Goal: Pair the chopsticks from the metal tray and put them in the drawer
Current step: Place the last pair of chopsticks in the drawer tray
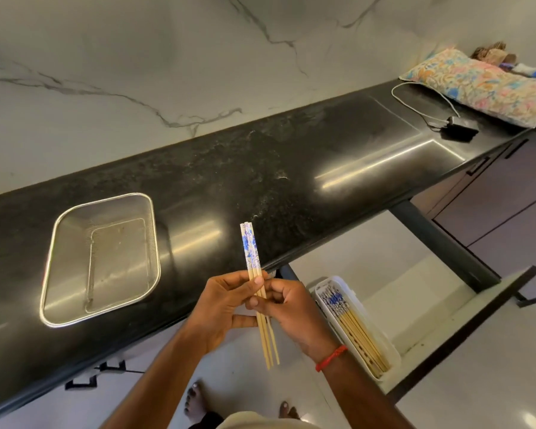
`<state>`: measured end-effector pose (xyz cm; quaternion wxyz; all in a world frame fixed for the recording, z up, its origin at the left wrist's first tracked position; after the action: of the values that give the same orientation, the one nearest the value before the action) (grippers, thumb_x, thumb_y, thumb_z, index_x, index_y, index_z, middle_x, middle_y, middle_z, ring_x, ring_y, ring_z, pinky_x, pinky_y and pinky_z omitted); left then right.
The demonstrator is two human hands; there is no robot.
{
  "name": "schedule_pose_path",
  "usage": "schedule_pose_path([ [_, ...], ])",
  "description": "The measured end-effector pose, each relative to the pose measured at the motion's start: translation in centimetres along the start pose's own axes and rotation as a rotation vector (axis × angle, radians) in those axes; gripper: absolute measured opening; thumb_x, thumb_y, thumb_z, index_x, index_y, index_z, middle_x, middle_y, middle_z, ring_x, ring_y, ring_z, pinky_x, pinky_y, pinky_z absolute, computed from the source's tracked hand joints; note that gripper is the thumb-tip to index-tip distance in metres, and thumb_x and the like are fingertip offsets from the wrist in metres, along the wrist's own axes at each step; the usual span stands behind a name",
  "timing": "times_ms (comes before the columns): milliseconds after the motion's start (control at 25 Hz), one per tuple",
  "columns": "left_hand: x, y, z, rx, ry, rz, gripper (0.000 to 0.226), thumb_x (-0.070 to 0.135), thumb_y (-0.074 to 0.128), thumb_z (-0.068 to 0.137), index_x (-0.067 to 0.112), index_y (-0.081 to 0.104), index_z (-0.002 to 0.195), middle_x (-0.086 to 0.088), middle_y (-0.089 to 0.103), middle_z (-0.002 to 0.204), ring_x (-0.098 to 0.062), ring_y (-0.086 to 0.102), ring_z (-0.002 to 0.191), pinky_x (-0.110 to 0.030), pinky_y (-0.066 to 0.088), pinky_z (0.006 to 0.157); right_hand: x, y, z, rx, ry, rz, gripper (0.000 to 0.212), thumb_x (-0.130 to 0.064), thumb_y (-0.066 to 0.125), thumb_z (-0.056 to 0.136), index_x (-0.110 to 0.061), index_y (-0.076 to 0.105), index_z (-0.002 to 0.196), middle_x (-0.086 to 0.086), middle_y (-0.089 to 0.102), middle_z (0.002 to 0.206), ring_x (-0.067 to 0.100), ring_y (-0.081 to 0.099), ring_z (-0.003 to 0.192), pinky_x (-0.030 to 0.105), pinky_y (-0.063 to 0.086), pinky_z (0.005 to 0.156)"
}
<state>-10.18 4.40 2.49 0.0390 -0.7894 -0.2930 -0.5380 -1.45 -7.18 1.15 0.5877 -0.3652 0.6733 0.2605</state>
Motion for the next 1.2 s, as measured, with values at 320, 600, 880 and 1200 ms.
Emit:
schedule_pose_path([
  [320, -2.9, 4.3, 0.4, 0.042, 0.046, 0.071, 0.020, 0.028, 0.074, 0.078, 0.015, 0.083, 0.090, -0.016, 0.080, 0.092, -0.026, 0.079, 0.084, -0.029, 0.062, 0.065, 3.0, -4.4, -2.9, -0.035, 0.012, -0.123, 0.017, -0.015, 0.077, 0.083, -0.025, 0.075, 0.097, -0.013, 0.075, 0.081, 0.007, 0.074, 0.081, 0.022, 0.060, 0.076],
  [600, -5.3, 8.6, 1.8, 0.067, 0.012, 0.087, 0.025, 0.027, 0.077, 0.071, 0.017, 0.082, 0.093, -0.009, 0.082, 0.094, -0.020, 0.079, 0.088, -0.025, 0.063, 0.067, 5.6, -8.5, -4.4, 0.101, 0.032, -0.049, 0.024, -0.017, 0.075, 0.085, -0.028, 0.075, 0.105, -0.015, 0.077, 0.090, 0.007, 0.074, 0.090, 0.026, 0.060, 0.083],
  [880, -7.1, 9.9, 2.3, 0.092, -0.049, 0.076, 0.022, 0.031, 0.074, 0.074, 0.023, 0.084, 0.091, -0.003, 0.082, 0.099, -0.014, 0.077, 0.091, -0.023, 0.061, 0.070, 7.1, -9.9, -4.5, 0.101, -0.044, -0.128, 0.033, -0.017, 0.072, 0.088, -0.024, 0.068, 0.120, -0.006, 0.074, 0.110, -0.008, 0.068, 0.092, 0.013, 0.055, 0.083],
  [1200, -7.4, 10.0, 2.8, 0.103, -0.131, 0.045, 0.038, 0.044, 0.074, 0.072, 0.036, 0.073, 0.109, 0.009, 0.079, 0.108, -0.015, 0.074, 0.102, -0.031, 0.056, 0.079, 7.4, -12.5, -2.3, 0.111, -0.021, -0.256, 0.026, -0.028, 0.074, 0.084, -0.014, 0.076, 0.106, 0.004, 0.077, 0.102, 0.013, 0.072, 0.087, 0.034, 0.058, 0.084],
])
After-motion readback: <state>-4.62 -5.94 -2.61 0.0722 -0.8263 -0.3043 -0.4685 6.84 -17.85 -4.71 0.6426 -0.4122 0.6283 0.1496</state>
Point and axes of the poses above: each hand's wrist, its own z-axis towards the middle knuckle, its own y-axis out of the palm, x = y × z, the point moved 3 cm from there along z, towards the middle knuckle
